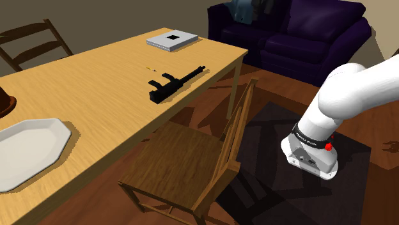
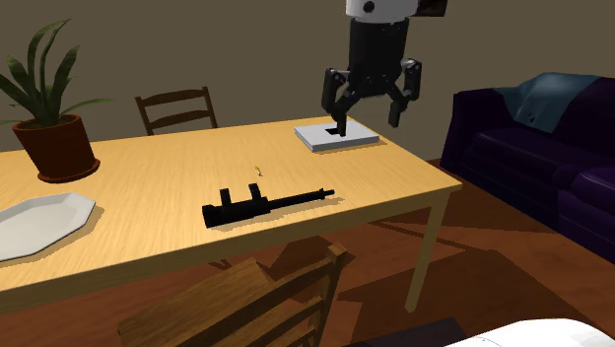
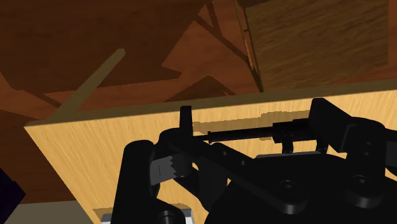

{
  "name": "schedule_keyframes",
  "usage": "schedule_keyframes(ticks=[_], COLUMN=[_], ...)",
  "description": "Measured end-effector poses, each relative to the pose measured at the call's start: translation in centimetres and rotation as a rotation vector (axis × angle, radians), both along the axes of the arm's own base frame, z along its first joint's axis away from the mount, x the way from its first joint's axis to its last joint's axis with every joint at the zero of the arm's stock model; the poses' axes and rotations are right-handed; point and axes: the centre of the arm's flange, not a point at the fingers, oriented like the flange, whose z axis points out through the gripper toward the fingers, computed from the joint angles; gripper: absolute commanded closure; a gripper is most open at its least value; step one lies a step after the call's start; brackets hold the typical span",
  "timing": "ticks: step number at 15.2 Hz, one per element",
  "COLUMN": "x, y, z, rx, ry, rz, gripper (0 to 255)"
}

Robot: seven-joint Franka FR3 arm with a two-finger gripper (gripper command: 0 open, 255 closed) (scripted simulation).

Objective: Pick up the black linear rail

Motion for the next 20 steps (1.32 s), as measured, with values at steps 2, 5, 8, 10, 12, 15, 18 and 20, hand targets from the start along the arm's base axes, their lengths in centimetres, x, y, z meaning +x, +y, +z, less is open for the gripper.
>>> schedule_keyframes(ticks=[2, 5, 8, 10, 12, 15, 18, 20], x=[0.6, 3.1, 6.4, 8.3, 10.5, 13.4, 16.5, 18.7], y=[0.3, 1.3, 3.3, 4.1, 5.3, 6.2, 7.9, 9.0], z=[-0.4, -2.1, -4.3, -5.5, -7.1, -9.2, -11.6, -13.5], rx=[0.000, -0.001, -0.001, -0.002, -0.002, -0.003, -0.003, -0.003], ry=[0.003, 0.016, 0.032, 0.042, 0.052, 0.068, 0.084, 0.093], rz=[0.001, 0.007, 0.014, 0.019, 0.024, 0.031, 0.038, 0.043], gripper=[0, 0, 0, 0, 0, 0, 0, 0])
